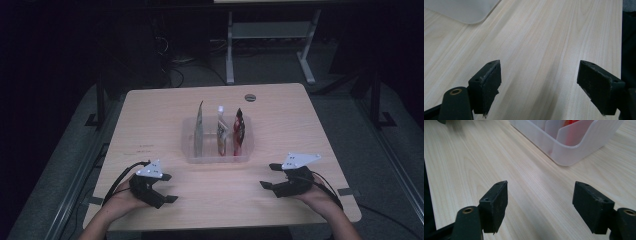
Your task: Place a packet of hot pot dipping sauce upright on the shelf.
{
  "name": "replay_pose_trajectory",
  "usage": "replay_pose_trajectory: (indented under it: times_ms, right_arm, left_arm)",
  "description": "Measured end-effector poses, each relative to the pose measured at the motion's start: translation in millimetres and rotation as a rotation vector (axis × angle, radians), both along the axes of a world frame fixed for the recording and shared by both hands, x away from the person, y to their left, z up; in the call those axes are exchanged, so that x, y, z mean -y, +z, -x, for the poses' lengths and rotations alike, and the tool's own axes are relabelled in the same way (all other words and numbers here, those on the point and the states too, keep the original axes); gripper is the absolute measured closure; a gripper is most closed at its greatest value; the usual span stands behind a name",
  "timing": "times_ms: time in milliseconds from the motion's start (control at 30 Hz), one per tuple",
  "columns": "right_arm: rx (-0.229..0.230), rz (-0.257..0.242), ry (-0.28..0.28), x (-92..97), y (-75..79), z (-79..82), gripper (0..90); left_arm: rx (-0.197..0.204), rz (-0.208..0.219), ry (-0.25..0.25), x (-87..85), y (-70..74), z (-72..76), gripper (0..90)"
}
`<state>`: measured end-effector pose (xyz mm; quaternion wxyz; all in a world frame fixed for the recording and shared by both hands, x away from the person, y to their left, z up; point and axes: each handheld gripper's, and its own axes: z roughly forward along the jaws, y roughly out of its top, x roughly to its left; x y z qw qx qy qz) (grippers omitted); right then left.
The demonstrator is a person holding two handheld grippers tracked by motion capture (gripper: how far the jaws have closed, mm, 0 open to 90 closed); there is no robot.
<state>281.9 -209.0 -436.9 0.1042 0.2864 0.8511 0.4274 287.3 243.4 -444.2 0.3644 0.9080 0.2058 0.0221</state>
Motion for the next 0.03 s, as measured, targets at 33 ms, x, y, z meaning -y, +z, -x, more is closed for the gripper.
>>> replay_pose_trajectory:
  times_ms: [33]
  right_arm:
    - [-0.002,-0.003,-0.003,0.2,-0.1,-0.1,27.2]
  left_arm:
    - [0.001,-0.004,-0.005,0.0,-0.2,-0.5,18.6]
